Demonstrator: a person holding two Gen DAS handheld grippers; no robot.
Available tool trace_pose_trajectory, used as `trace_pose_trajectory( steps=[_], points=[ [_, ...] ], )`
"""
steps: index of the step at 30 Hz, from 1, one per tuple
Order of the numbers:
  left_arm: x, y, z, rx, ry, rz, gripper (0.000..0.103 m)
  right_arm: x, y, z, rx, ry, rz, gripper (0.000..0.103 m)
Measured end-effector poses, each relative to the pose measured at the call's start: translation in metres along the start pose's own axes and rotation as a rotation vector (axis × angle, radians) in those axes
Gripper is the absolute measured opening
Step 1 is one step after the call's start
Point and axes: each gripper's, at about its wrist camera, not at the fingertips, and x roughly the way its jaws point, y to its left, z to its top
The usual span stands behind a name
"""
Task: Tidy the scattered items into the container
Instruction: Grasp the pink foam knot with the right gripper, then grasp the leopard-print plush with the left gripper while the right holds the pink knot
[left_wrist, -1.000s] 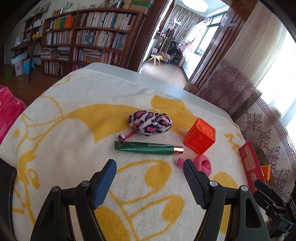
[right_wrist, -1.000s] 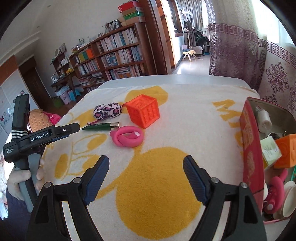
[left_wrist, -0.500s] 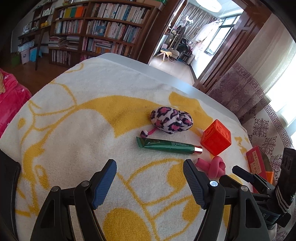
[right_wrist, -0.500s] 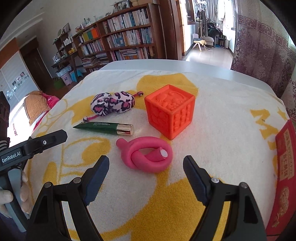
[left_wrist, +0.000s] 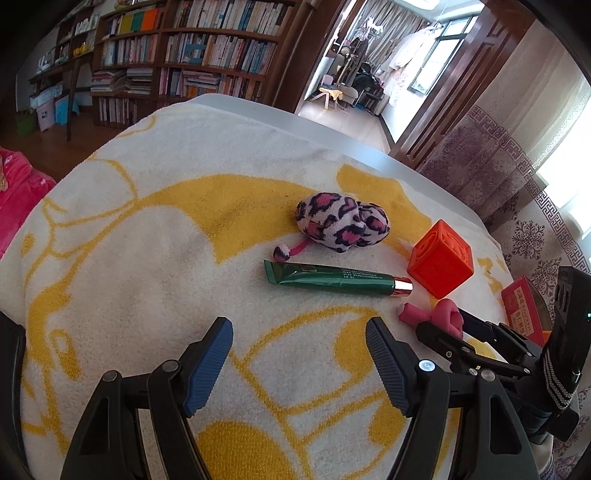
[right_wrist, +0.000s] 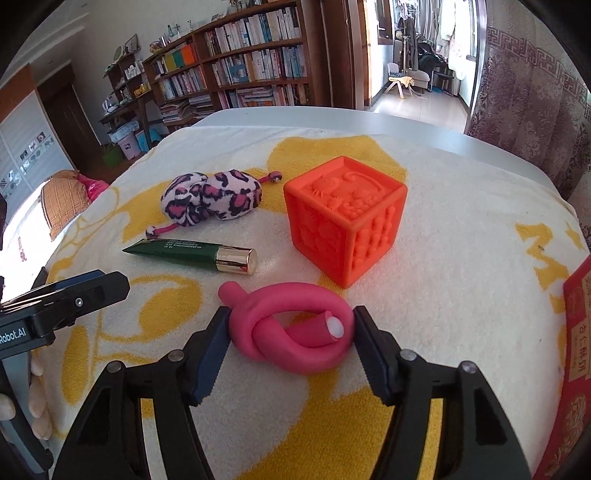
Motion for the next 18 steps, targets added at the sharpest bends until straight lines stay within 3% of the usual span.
trace_pose_trajectory(
  steps=[13, 16, 18],
  points=[
    [0.017, -0.05, 0.038, 0.117, -0.037, 0.062, 0.076, -0.051, -0.025, -0.031, 0.078, -0.072, 0.01, 0.069],
    [0.028, -0.057, 0.049, 0.111, -0.056, 0.086, 0.088, -0.05, -0.028, -0.03, 0.088, -0.083, 0.003, 0.069],
    [0.037, -0.06, 0.056, 0.105, -0.066, 0.103, 0.088, -0.048, -0.03, -0.029, 0.094, -0.083, 0.005, 0.069]
  ],
)
